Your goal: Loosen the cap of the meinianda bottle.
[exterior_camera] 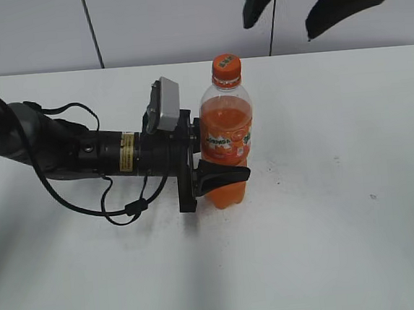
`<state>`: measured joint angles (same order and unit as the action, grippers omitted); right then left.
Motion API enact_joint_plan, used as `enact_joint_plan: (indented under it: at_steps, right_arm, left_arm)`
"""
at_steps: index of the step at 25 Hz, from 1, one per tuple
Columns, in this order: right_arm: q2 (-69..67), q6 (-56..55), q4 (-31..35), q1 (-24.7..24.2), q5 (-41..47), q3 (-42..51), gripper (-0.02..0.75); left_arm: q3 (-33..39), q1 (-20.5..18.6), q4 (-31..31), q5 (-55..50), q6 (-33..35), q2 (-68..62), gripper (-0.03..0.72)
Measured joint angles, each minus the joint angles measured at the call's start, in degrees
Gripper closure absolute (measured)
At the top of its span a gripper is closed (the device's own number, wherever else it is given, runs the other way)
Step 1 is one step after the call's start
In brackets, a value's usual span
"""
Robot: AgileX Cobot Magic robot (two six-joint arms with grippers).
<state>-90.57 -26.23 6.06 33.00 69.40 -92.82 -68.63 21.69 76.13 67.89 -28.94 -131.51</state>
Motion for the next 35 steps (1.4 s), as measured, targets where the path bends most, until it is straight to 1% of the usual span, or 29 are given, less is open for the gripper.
enact_joint_plan:
  at_steps: [2,7,10,13,20,26,35]
  right_arm:
    - [-2.14,-1.84,-1.57,1.87,0.0,-1.43,0.204]
    - [-7.42,-4.03,-2.62,5.3,0.02,-3.61,0.204]
    - [-9.07,-4.97,-3.45,6.51,-0.07,-4.0,0.204]
    - [-9.54,-5.99,-6.06,7.38,-1.38,-4.12,0.204]
    - [-10.89,-6.45,-8.63,7.56,-4.81,-4.47,0.204]
    - [-12.35,-6.45,-8.88,7.56,-4.28,-4.68,0.206]
    - [-12.59,-6.53,-8.88,7.56,-2.9,-4.68,0.273]
  left_arm:
    - [0.0,0.0,0.0,0.0,0.0,0.0,0.283]
    - [0.0,0.0,0.0,0.06,0.0,0.0,0.283]
    - [0.0,0.0,-0.05,0.06,0.0,0.0,0.283]
    - [0.0,0.0,-0.11,0.06,0.0,0.0,0.283]
    - [0.0,0.0,-0.28,0.06,-0.11,-0.02,0.283]
    - [0.0,0.0,-0.4,0.06,-0.17,-0.07,0.283]
    - [0.0,0.0,-0.4,0.06,-0.17,-0.07,0.283]
